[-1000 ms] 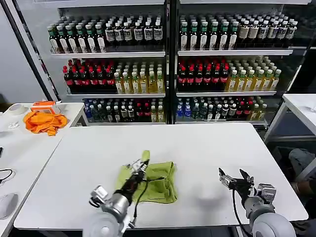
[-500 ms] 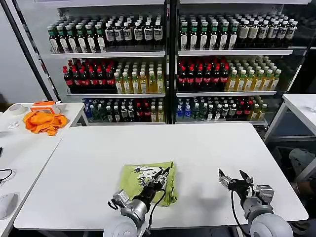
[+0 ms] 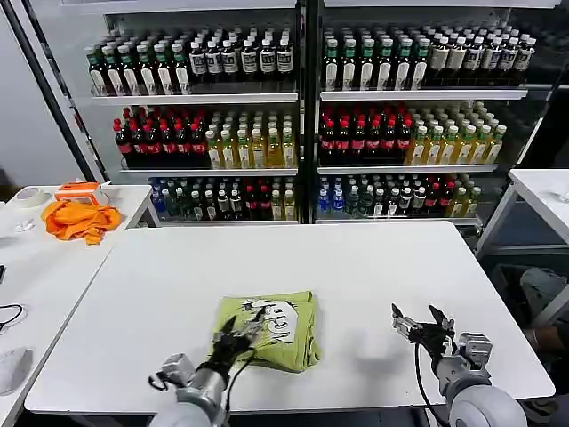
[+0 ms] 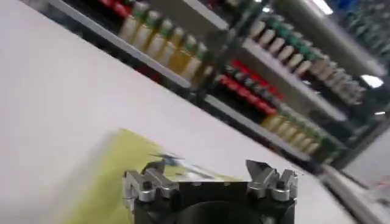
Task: Fold and organize the clothes.
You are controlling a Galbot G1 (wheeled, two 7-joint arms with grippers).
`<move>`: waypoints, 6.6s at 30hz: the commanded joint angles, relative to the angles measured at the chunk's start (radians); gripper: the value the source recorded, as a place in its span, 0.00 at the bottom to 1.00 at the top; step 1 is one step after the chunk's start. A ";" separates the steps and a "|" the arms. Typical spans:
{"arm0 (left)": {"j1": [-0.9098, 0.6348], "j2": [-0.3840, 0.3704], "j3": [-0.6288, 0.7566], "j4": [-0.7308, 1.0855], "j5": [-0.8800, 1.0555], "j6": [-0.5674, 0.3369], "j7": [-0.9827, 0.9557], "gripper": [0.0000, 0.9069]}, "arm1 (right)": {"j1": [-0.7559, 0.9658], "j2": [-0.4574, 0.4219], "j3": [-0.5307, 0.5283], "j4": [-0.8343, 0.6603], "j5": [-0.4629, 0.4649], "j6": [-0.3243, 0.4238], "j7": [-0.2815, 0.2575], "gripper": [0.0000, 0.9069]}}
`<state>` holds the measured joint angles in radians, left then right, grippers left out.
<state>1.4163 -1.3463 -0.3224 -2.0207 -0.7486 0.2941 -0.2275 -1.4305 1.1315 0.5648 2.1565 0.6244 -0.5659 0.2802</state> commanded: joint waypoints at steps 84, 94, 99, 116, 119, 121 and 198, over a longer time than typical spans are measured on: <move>-0.031 0.260 -0.006 0.129 0.661 0.036 0.146 0.02 | -0.020 -0.012 0.003 0.030 0.019 0.024 0.002 1.00; -0.143 0.231 0.135 -0.004 0.601 0.104 0.160 0.02 | -0.065 -0.025 0.014 0.045 -0.007 0.050 0.000 1.00; -0.181 0.228 0.198 0.035 0.545 0.129 0.152 0.02 | -0.073 -0.024 0.018 0.044 -0.011 0.055 -0.004 1.00; -0.364 -0.046 0.397 0.230 0.408 -0.072 0.001 1.00 | 0.032 -0.032 -0.053 0.002 -0.013 0.047 -0.002 1.00; -0.320 -0.037 0.319 0.191 0.403 -0.113 -0.011 1.00 | 0.069 -0.030 -0.123 -0.011 -0.007 0.080 0.010 1.00; -0.291 -0.023 0.260 0.135 0.398 -0.130 -0.040 1.00 | 0.092 -0.032 -0.206 -0.022 0.005 0.151 0.045 1.00; 0.085 -0.004 -0.066 -0.102 0.342 -0.167 -0.074 1.00 | 0.764 -0.118 -0.514 -0.724 -0.106 0.011 -0.307 0.00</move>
<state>1.4993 -1.3492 -0.3943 -2.1218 -0.4075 0.1251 -0.3033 -0.7811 1.0755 0.0201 1.5819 0.7286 -0.4566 0.2253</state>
